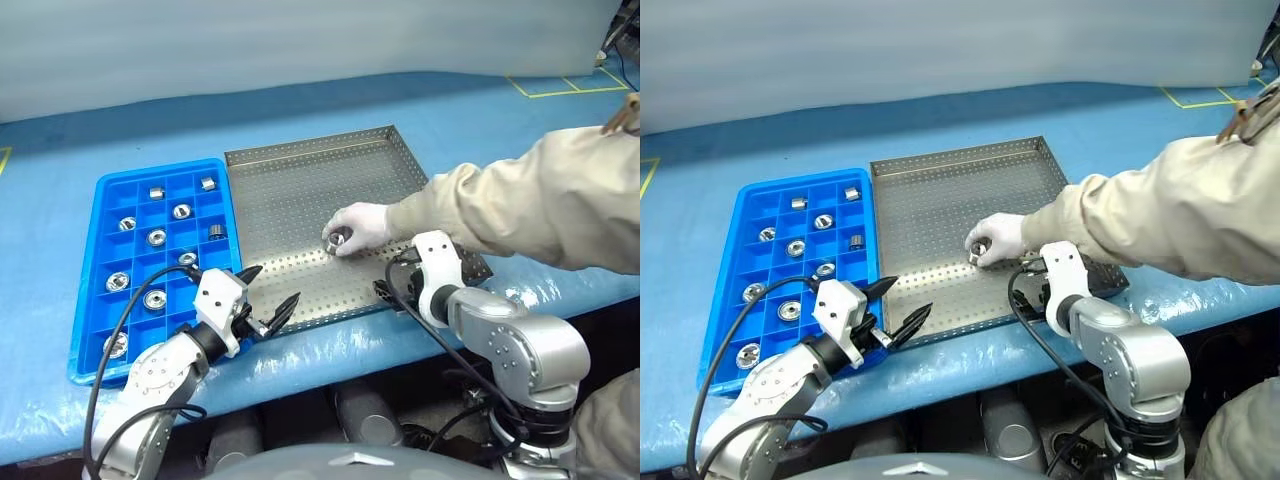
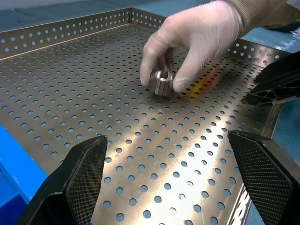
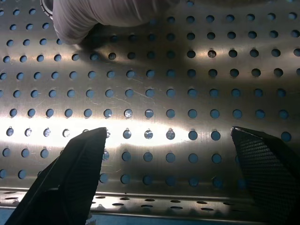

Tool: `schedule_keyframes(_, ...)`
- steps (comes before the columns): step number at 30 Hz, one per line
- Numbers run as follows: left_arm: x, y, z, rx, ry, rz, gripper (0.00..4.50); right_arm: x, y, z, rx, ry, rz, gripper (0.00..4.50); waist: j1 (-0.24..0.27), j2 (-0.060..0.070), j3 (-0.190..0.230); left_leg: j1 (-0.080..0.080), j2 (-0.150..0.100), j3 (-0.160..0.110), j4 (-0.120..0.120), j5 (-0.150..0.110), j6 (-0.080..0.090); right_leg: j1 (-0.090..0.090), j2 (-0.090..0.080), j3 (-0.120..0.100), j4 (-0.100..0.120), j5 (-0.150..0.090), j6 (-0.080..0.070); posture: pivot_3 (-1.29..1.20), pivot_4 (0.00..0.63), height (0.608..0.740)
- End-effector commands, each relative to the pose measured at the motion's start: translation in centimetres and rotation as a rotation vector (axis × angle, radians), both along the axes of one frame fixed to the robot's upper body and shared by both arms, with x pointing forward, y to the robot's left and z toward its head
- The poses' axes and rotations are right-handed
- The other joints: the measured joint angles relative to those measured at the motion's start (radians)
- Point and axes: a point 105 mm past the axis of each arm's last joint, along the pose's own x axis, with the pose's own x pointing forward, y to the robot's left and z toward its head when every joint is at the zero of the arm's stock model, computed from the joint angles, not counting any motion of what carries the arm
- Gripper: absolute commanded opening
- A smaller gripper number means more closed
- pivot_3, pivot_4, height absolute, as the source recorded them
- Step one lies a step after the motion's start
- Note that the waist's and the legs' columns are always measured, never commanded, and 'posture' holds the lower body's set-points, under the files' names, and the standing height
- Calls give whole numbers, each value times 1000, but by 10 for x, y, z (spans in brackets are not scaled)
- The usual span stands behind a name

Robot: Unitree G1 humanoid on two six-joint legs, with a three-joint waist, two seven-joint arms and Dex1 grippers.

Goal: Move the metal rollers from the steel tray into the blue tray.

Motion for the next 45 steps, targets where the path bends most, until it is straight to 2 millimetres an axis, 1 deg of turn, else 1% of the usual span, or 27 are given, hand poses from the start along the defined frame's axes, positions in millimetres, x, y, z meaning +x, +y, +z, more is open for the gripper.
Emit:
schedule_keyframes(1,-1,-3,9,-12,-39,-20,4500,1,1,5,-7,-14,8,4480,0,0,0,0,0,0,0,0,0,0,0,0,0,0,0,-147,150,740)
schedule_keyframes(5,-2,-2,9,-10,-39,-18,4500,3,4,7,0,-21,24,4480,2,0,0,0,0,0,0,0,0,0,0,0,0,0,0,-137,150,740)
schedule_keyframes(9,-2,0,10,-6,-41,-10,4500,12,17,23,32,-124,76,4480,2,0,0,0,0,0,0,0,0,0,0,0,0,0,0,-123,150,740)
schedule_keyframes(11,-2,0,10,-5,-42,-9,4500,20,22,32,47,-181,82,4480,2,0,0,0,0,0,0,0,0,0,0,0,0,0,0,-112,150,740)
schedule_keyframes(14,-2,0,10,-3,-45,-6,4500,30,28,39,64,-234,89,4480,5,0,0,0,0,0,0,0,0,0,0,0,0,0,0,-100,150,740)
schedule_keyframes(18,-3,2,11,0,-50,5,4500,49,38,44,89,-300,82,4480,12,0,0,1,0,0,0,0,0,0,0,0,0,0,0,-80,150,740)
schedule_keyframes(22,-4,3,12,0,-54,18,4500,63,47,39,104,-324,82,4480,30,0,0,1,0,0,-1,0,0,0,0,0,0,1,1,-59,150,740)
schedule_keyframes(25,-6,4,13,1,-54,22,4500,71,56,30,96,-334,111,4480,43,0,0,1,0,0,-1,0,0,0,0,0,0,1,1,-40,150,740)
schedule_keyframes(29,-7,5,13,-2,-56,39,4500,77,64,19,112,-323,125,4480,63,0,0,1,0,0,-1,0,0,0,0,0,0,1,1,-20,150,740)
schedule_keyframes(33,-9,5,14,1,-57,39,4500,78,75,12,131,-312,156,4480,82,0,0,1,0,0,-1,0,0,0,0,0,0,1,1,-6,150,740)
schedule_keyframes(35,-10,5,14,2,-56,42,4500,79,76,6,129,-303,153,4480,91,0,0,1,0,0,-1,0,0,0,0,0,0,1,1,-4,150,740)
schedule_keyframes(39,-11,7,14,7,-58,50,4500,79,69,-8,92,-297,149,4480,111,0,0,1,0,0,-1,0,0,0,0,0,0,0,0,17,150,740)
schedule_keyframes(42,-12,9,15,12,-60,60,4500,77,62,-15,76,-283,137,3871,122,0,0,1,0,0,-1,0,0,0,0,0,0,0,0,26,150,740)
schedule_keyframes(45,-12,10,15,13,-60,66,4500,77,57,-17,69,-283,129,2918,126,0,0,1,0,0,0,0,0,1,0,0,0,0,0,29,150,740)
